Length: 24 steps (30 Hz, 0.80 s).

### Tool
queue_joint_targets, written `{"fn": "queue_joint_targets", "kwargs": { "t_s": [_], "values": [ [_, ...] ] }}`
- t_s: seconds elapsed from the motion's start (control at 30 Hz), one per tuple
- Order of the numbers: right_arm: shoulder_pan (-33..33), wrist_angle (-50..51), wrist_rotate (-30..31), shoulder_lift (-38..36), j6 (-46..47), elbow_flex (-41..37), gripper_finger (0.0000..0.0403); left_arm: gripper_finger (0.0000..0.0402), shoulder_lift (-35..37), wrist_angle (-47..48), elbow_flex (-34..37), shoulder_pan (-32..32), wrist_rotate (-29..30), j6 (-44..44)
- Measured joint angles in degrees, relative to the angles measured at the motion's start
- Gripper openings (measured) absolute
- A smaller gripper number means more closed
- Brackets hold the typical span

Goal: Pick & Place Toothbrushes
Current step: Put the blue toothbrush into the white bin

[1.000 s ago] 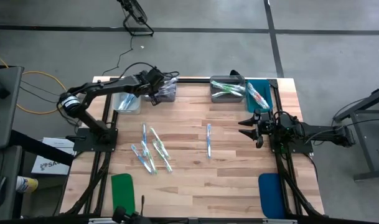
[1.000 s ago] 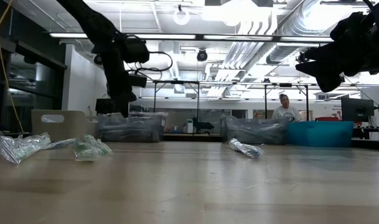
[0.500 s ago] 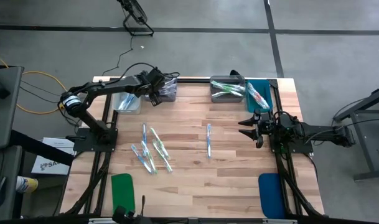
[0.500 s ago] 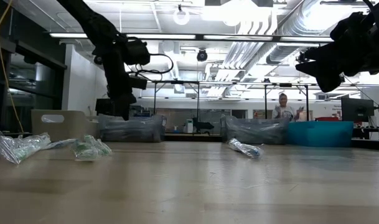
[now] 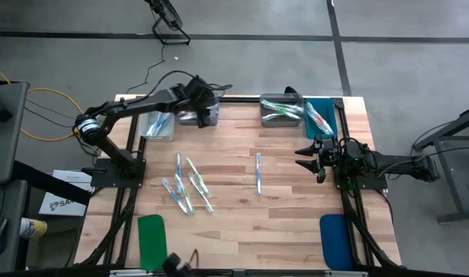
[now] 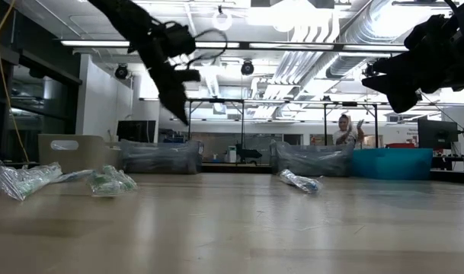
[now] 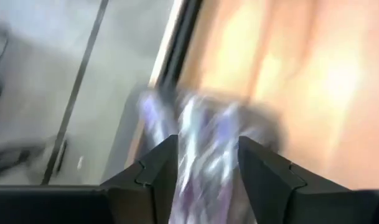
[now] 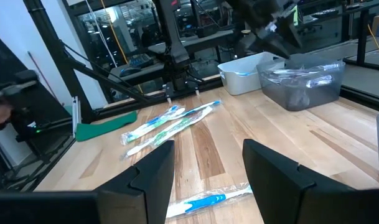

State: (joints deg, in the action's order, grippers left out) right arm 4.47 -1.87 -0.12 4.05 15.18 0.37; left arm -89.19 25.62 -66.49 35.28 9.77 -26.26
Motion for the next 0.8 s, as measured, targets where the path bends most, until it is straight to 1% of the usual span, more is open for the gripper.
{"fn": "queue_joint_targets", "kwargs": {
  "t_s": [0.1, 0.13, 0.23, 0.3, 0.37, 0.5, 0.63, 0.8],
  "values": [
    [0.00, 0.00, 0.00, 0.00, 0.00, -0.01, 0.0183, 0.0147, 0.00, -0.45, -1.38, -2.32, -5.12, -2.97],
    [0.02, 0.00, 0.00, 0.00, 0.00, 0.00, 0.0183, 0.0142, 0.00, -0.37, -1.57, -3.18, -6.96, -5.82],
    [0.01, 0.00, 0.00, 0.01, -0.02, 0.00, 0.0183, 0.0133, 0.00, -0.19, -1.82, -6.33, -11.77, -18.82],
    [0.01, 0.00, 0.00, 0.00, -0.01, 0.00, 0.0183, 0.0129, -0.03, -0.21, -1.82, -8.57, -12.71, -26.23],
    [0.01, 0.00, 0.00, 0.00, -0.01, -0.01, 0.0183, 0.0128, -0.74, -1.93, -1.84, -10.87, -12.89, -30.14],
    [0.02, 0.00, 0.00, 0.00, 0.00, 0.01, 0.0183, 0.0127, -2.47, -5.46, -1.86, -14.17, -14.19, -32.07],
    [0.00, 0.02, 0.00, 0.02, -0.01, -0.01, 0.0183, 0.0127, -3.42, -5.75, -1.84, -16.32, -14.10, -31.99],
    [0.01, 0.00, 0.01, 0.01, -0.01, -0.01, 0.0183, 0.0127, -1.40, -2.98, -1.84, -16.33, -12.99, -25.76]
  ]
}}
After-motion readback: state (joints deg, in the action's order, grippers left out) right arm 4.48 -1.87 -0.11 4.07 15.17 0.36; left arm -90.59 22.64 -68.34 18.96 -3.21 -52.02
